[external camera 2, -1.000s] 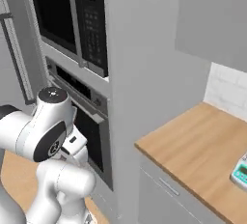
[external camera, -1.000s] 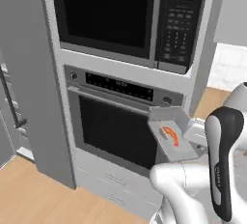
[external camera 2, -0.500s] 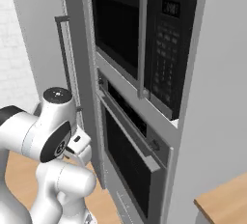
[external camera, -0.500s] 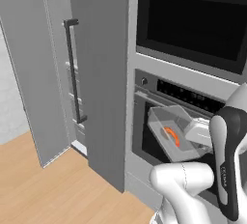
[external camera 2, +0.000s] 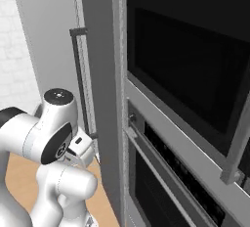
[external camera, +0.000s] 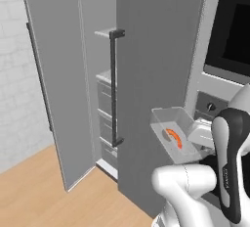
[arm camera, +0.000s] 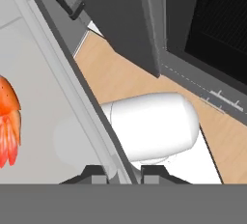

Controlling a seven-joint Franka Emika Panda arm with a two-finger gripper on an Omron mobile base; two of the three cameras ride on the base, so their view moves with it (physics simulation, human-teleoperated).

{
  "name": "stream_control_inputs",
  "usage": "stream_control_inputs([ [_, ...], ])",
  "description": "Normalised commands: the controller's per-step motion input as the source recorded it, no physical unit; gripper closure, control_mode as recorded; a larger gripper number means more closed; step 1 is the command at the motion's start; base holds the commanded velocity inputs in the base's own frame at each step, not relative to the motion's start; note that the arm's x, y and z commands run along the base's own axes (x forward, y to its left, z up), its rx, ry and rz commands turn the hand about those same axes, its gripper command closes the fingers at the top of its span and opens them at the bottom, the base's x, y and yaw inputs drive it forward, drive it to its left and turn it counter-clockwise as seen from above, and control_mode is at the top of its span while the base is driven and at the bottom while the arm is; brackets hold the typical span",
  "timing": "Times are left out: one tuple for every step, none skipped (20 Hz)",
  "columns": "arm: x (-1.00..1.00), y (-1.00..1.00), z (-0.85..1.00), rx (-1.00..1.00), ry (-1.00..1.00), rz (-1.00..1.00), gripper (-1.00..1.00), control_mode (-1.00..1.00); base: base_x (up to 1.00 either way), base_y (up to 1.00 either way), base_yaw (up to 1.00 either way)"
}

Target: Take the meat container that has the shrimp and place it on the second highest rack of the freezer. Then take the vegetable container that has the avocado and squash and place it on the highest rack of the freezer.

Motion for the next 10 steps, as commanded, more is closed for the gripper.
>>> stream_control_inputs([
  [0.0, 0.0, 0.0, 0.0, 0.0, 0.0, 1.0, 1.0, 0.6, 0.84, 0.0],
  [0.0, 0.0, 0.0, 0.0, 0.0, 0.0, 1.0, 1.0, 0.56, 0.84, 0.0],
  [0.0, 0.0, 0.0, 0.0, 0.0, 0.0, 1.0, 1.0, 0.57, 0.84, 0.0],
  [0.0, 0.0, 0.0, 0.0, 0.0, 0.0, 1.0, 1.0, 0.55, 0.81, -0.06],
  [0.0, 0.0, 0.0, 0.0, 0.0, 0.0, 1.0, 1.0, 0.52, 0.84, -0.13],
  [0.0, 0.0, 0.0, 0.0, 0.0, 0.0, 1.0, 1.0, 0.53, 0.87, -0.17],
  [0.0, 0.0, 0.0, 0.0, 0.0, 0.0, 1.0, 1.0, 0.49, 0.87, -0.2],
  [0.0, 0.0, 0.0, 0.0, 0.0, 0.0, 1.0, 1.0, 0.41, 0.86, -0.23],
  [0.0, 0.0, 0.0, 0.0, 0.0, 0.0, 1.0, 1.0, 0.27, 0.86, -0.26],
  [0.0, 0.0, 0.0, 0.0, 0.0, 0.0, 1.0, 1.0, 0.06, 0.79, -0.3],
])
